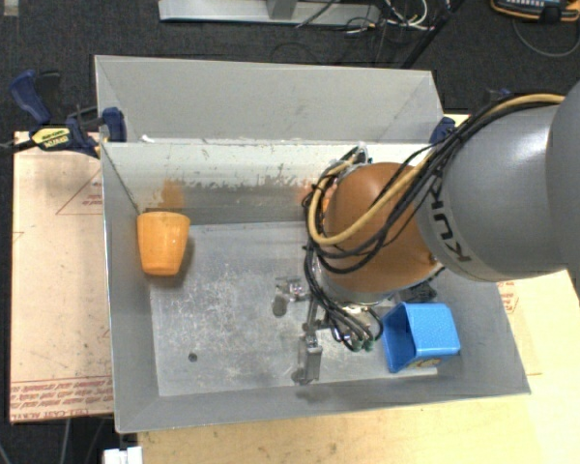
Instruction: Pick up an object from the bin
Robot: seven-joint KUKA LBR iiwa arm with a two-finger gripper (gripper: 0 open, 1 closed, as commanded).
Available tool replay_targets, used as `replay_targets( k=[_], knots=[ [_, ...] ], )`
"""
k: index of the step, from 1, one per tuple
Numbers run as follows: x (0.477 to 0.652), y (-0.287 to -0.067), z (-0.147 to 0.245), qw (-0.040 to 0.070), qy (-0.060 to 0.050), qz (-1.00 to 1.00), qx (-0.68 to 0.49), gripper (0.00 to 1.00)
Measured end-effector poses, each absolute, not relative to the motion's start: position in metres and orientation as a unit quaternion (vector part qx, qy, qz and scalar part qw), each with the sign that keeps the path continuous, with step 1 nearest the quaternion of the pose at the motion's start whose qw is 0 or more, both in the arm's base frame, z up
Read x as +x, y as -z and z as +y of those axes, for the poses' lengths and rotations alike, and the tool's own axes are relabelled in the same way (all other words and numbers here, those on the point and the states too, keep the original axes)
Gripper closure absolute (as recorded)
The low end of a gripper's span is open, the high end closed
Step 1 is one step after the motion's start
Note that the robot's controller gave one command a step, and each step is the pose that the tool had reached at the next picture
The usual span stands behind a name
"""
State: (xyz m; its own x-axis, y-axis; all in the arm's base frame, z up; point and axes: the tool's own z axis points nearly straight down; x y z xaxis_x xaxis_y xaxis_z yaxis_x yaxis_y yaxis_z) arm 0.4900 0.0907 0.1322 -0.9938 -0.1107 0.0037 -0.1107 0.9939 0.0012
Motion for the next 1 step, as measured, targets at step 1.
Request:
replay_targets(
  k=[1],
  knots=[
    [0.5069,-0.1116,0.0674,0.001,-0.001,-1.000,-0.008,0.00]
  ],
)
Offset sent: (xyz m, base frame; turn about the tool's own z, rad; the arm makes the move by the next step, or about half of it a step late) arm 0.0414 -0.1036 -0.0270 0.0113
